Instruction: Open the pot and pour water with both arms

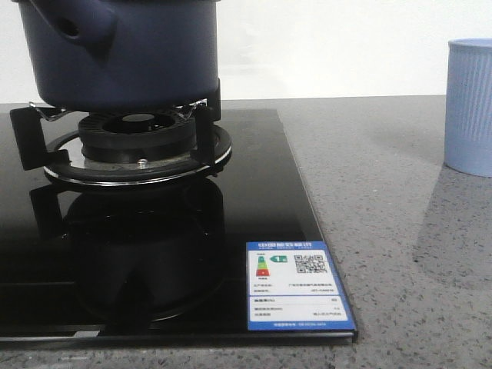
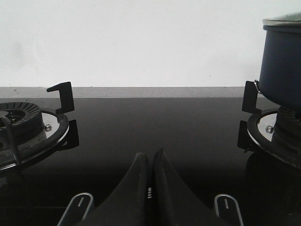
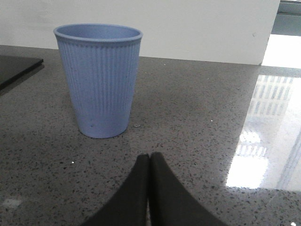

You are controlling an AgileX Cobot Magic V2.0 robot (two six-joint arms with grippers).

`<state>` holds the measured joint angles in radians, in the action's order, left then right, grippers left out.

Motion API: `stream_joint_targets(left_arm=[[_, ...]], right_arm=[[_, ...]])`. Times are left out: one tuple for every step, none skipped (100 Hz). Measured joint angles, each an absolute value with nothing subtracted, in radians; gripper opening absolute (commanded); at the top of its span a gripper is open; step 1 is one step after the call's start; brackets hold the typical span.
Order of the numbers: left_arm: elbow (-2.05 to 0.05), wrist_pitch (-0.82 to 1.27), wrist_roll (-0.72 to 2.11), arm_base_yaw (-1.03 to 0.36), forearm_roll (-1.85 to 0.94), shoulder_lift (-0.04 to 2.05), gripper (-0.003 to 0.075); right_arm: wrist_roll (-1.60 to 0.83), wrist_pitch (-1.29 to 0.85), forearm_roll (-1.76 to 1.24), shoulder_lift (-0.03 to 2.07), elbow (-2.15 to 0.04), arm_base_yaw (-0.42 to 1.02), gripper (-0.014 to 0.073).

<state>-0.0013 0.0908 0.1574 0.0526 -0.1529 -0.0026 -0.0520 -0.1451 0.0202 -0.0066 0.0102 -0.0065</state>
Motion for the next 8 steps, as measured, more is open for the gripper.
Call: stream_joint_targets(left_arm=[[-0.001,0.091,0.157,0.053,-0.153,-0.003,-0.0016],[-0.001,0.091,0.157,0.053,-0.153,-0.003,-0.0016],[-0.001,0.091,0.157,0.053,-0.153,-0.003,-0.0016],[-0.001,0.091,0.157,0.053,-0.153,-0.003,-0.0016],[-0.001,0.091,0.157,0.053,-0.153,-0.003,-0.0016],[-0.001,0.091,0.157,0.053,-0.153,-0.003,-0.0016],[-0.001,0.091,0.157,0.053,-0.153,-0.003,-0.0016],[-0.001,0.091,0.157,0.053,-0.153,-0.003,-0.0016]], right_arm=[[-0.052,-0.145,0.020,-0.007,0.010,-0.006,-0.0051],[-0.052,-0.145,0.020,-0.007,0.010,-0.006,-0.0051],[-0.052,-0.145,0.020,-0.007,0.010,-0.006,-0.0051],[-0.052,-0.145,0.020,-0.007,0.010,-0.006,-0.0051],[-0.052,-0.145,0.020,-0.007,0.010,-0.006,-0.0051],[-0.052,-0.145,0.020,-0.007,0.010,-0.006,-0.0051],[-0.052,-0.145,0.020,-0.007,0.010,-0.006,-0.0051],[-0.052,-0.145,0.020,-0.007,0.010,-0.006,-0.0051]])
